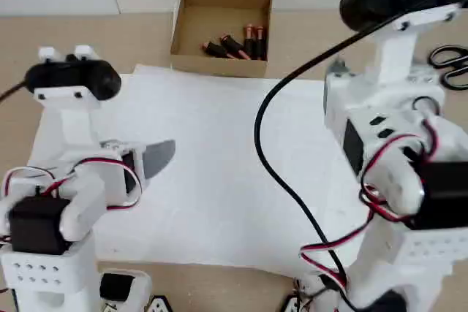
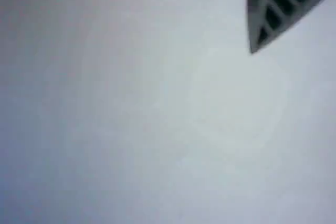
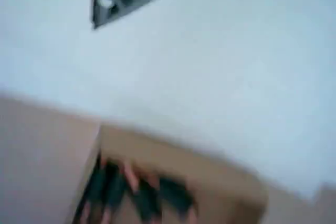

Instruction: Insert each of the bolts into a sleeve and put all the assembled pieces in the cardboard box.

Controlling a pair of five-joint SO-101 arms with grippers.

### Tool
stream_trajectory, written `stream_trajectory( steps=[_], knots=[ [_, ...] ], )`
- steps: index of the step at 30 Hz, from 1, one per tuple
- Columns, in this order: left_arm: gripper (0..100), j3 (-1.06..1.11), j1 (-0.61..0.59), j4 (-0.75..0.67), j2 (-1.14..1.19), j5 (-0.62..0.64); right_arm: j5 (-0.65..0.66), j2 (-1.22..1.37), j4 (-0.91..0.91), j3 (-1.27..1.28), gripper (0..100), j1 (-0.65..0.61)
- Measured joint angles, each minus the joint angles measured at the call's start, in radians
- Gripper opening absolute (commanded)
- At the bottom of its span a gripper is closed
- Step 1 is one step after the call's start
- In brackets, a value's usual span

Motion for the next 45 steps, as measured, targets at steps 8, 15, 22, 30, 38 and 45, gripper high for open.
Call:
stream_trajectory(
  steps=[8, 15, 22, 30, 38, 45],
  knots=[
    [31, 0.264, 0.000, -0.109, -0.140, 0.000, 0.000, -0.327, -0.164, 0.786, 29.8, 0.032],
    [31, 0.582, -0.002, -0.361, -0.370, 0.003, 0.000, -0.644, -0.503, 1.339, 29.8, 0.069],
    [31, 0.907, -0.002, -0.565, -0.661, 0.003, 0.000, -1.014, -0.819, 1.792, 29.8, 0.138],
    [31, 1.066, -0.002, -0.601, -0.859, 0.002, 0.000, -1.329, -0.872, 2.041, 29.8, 0.143],
    [31, 1.284, -0.002, -0.740, -0.965, 0.002, 0.000, -1.336, -0.878, 2.128, 29.8, 0.143],
    [31, 1.393, -0.002, -0.784, -0.965, 0.000, 0.000, -1.336, -0.878, 2.182, 29.8, 0.143]
  ],
)
